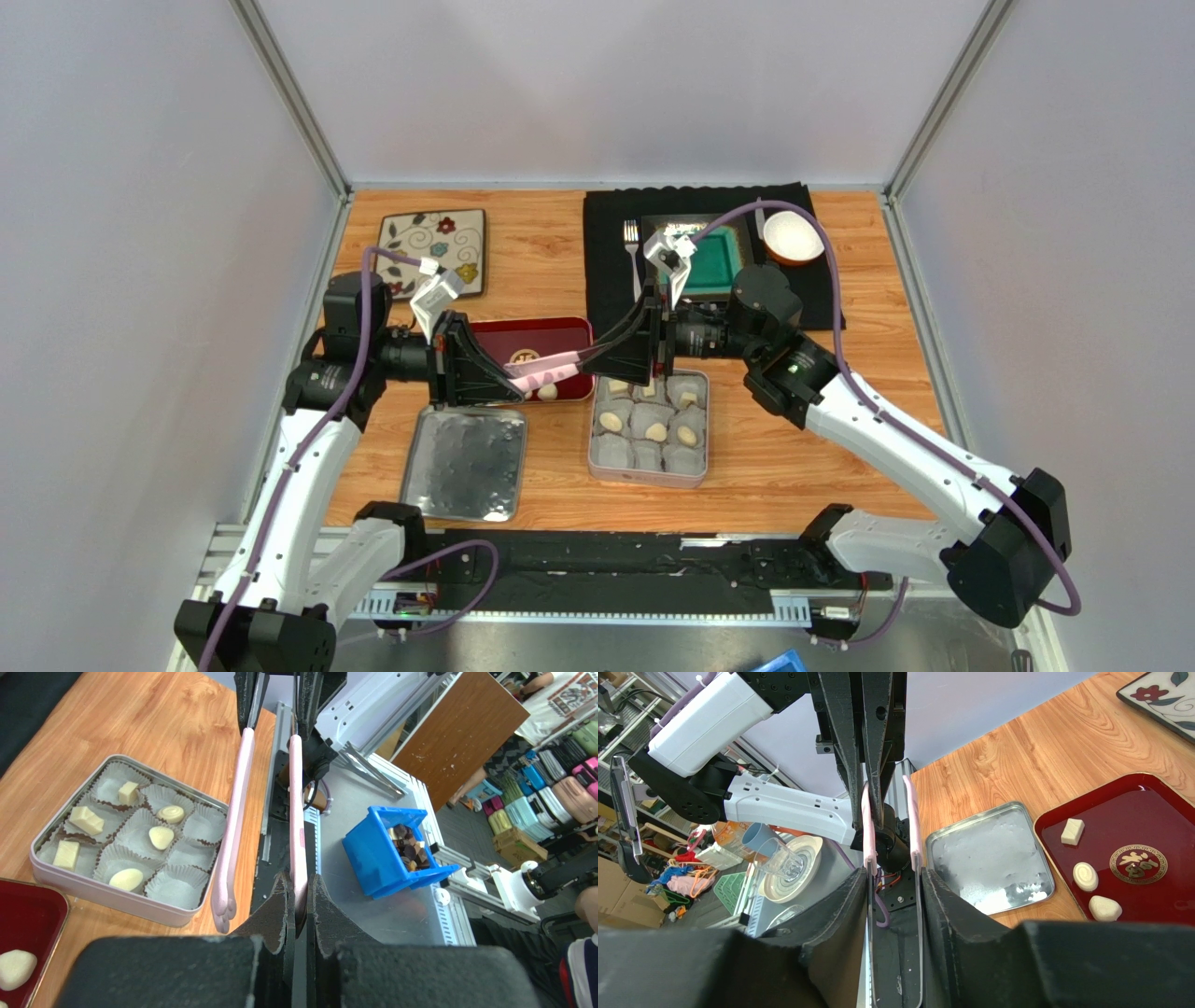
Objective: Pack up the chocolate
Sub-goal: Pick up the clamp from the center of the board, then pick up the fake chocolate from the plate.
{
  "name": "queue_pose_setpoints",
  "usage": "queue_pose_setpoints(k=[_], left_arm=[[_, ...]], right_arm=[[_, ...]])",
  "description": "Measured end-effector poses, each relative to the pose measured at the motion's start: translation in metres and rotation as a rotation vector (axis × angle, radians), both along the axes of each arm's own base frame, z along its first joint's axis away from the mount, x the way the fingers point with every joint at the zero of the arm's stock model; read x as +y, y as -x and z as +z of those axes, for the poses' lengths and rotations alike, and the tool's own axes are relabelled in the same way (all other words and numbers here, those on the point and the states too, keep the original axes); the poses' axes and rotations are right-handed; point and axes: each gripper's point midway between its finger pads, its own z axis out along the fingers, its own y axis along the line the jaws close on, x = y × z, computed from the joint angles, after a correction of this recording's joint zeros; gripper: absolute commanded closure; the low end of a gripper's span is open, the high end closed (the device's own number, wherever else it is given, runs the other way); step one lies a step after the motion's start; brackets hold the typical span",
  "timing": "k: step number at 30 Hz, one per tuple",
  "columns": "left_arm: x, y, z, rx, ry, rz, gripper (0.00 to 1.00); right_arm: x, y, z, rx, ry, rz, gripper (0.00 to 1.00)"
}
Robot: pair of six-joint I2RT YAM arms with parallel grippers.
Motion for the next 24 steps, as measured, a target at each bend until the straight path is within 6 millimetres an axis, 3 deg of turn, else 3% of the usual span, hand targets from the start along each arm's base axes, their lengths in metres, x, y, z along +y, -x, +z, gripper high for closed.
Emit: queue_pose_setpoints(k=[13,24], left_arm=[[0.0,0.0,0.002,-0.004,0.006,-0.007,1.0],[0.001,0.001,0.003,-0.005,0.011,-0.01,1.0]], right_arm=[[0.001,0.004,0.007,-0.007,-0.024,0.021,0.82],[0.003,0.005,0.01,-0.015,-0.039,0.02,0.82]])
